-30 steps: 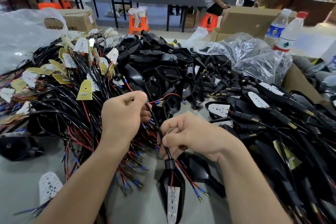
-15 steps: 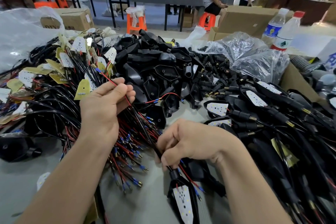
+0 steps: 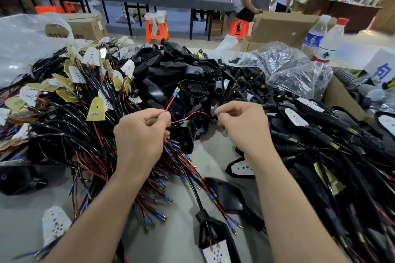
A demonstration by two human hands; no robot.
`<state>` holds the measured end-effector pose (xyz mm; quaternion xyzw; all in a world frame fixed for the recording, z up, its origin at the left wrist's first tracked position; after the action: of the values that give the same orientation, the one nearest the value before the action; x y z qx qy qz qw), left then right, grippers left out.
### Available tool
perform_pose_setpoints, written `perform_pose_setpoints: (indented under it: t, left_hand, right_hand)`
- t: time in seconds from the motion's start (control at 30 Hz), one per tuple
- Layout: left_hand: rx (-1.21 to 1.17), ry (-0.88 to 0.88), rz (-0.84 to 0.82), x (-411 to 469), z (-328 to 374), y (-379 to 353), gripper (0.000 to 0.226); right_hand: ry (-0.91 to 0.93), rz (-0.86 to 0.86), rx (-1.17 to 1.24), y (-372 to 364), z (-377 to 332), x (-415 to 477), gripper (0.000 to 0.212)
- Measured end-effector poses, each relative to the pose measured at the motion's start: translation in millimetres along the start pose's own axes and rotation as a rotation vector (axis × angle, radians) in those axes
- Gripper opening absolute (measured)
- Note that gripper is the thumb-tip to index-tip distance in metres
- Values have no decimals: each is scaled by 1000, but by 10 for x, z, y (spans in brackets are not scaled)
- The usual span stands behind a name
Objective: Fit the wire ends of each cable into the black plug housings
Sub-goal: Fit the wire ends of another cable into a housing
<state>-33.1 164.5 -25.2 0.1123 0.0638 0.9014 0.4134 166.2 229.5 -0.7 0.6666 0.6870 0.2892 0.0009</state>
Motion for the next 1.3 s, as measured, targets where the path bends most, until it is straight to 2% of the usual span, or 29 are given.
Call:
perform_pose_setpoints:
  t: [0.1, 0.2, 0.3, 0.4, 0.47, 0.53, 0.63, 0.73, 0.8, 0.87, 0.93, 1.0, 1.07, 1.1, 1.17, 1.3]
  left_hand:
    - [90, -36, 45, -34, 10, -8, 13]
    - [123, -59, 76, -50, 15, -20, 14]
    - [105, -74, 50, -62, 9, -21, 23]
    - [101, -75, 29, -46, -11, -27, 22]
    - [105, -60, 28, -28, -22, -37, 19]
    - [114, -51, 28, -27, -29, -43, 20]
    - [108, -45, 13, -31, -41, -32, 21]
    - [109, -52, 3, -18, -46, -31, 19]
    - [113, -52, 6, -18, -44, -29, 18]
    - [117, -56, 6, -32, -40, -25, 16]
    - [122, -51, -16, -42, -30, -16, 16]
    - [151, -48, -33, -54, -13, -12, 22]
    - [202, -69, -16, -79, 13, -12, 25]
    - [241, -102, 6, -101, 24, -11, 24]
    - [334, -212, 62, -152, 55, -6, 20]
    - [383, -340, 32, -182, 76, -3, 16]
  right_hand:
    - [88, -58, -284, 81, -44, 218, 27]
    - [45, -289, -610, 119, 25, 551, 18]
    - [107, -514, -931, 126, 102, 777, 24]
    - [125, -663, -992, 118, 227, 899, 38]
    - [53, -732, -972, 81, 285, 914, 27]
    - [8, -692, -954, 63, 325, 935, 20]
    - [38, -550, -973, 78, 329, 964, 20]
    - [-5, -389, -894, 96, 307, 960, 2]
    - [-39, -323, -832, 136, 288, 946, 15]
    - [-30, -189, -743, 194, 216, 896, 19]
    - [-4, -2, -514, 229, 88, 787, 21]
    - [9, 118, -105, 192, -85, 573, 23]
    - [-47, 115, 353, 64, -204, 289, 19]
    - [-68, 101, 479, -12, -227, 136, 22]
    - [-75, 102, 550, -153, -213, -106, 29]
    - [-161, 160, 762, -322, -193, -246, 15]
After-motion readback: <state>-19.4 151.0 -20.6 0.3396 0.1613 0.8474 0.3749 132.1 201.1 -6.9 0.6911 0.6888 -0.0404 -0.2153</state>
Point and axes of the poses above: each hand's wrist, its own x-axis towards the middle knuckle, its own y-axis out of the back of the hand, z = x × y, the point moved 1 cm from there along x, towards the middle knuckle, and after that the axes turned 13 degrees about y, right-handed, at the moved point
